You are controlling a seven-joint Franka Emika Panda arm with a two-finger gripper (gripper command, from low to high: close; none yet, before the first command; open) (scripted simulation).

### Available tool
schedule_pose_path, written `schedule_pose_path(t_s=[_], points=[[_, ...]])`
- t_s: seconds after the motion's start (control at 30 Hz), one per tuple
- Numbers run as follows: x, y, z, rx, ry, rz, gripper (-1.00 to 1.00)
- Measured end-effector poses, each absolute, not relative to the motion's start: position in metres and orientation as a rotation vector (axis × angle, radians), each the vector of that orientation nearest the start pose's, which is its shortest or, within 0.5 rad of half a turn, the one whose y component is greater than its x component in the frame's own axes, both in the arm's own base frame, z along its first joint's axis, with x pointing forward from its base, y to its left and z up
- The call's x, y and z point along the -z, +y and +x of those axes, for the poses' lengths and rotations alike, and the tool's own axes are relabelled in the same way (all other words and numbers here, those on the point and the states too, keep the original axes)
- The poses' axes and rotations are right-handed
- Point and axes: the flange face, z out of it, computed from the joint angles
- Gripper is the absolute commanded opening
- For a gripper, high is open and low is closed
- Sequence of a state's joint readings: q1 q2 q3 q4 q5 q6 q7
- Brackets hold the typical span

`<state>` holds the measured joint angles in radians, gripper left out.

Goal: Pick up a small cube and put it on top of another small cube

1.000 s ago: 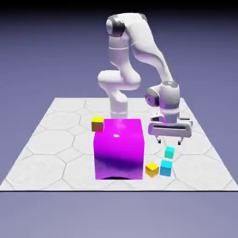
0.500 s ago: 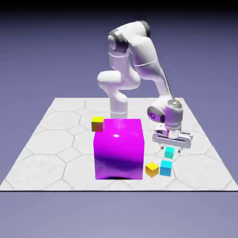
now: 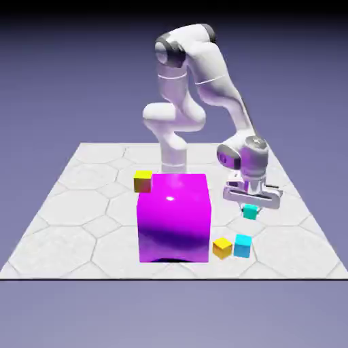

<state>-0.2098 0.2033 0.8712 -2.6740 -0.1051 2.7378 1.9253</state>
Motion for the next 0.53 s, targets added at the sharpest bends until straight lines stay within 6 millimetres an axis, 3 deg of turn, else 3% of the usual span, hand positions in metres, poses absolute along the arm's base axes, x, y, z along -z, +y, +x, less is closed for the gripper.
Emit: schedule_pose_path(t_s=[0.1,0.23,0.27,0.43,0.47,0.53], points=[[-0.211,0.251,0.367,-0.198,2.072,-2.366,-1.00],[-0.245,0.214,0.439,-0.205,2.434,-1.951,-1.00],[-0.245,0.213,0.439,-0.205,2.434,-1.950,-1.00],[-0.179,0.219,0.436,-0.205,2.434,-1.949,-1.00],[-0.175,0.219,0.435,-0.205,2.434,-1.950,1.00],[-0.175,0.219,0.435,-0.205,2.435,-1.951,1.00]])
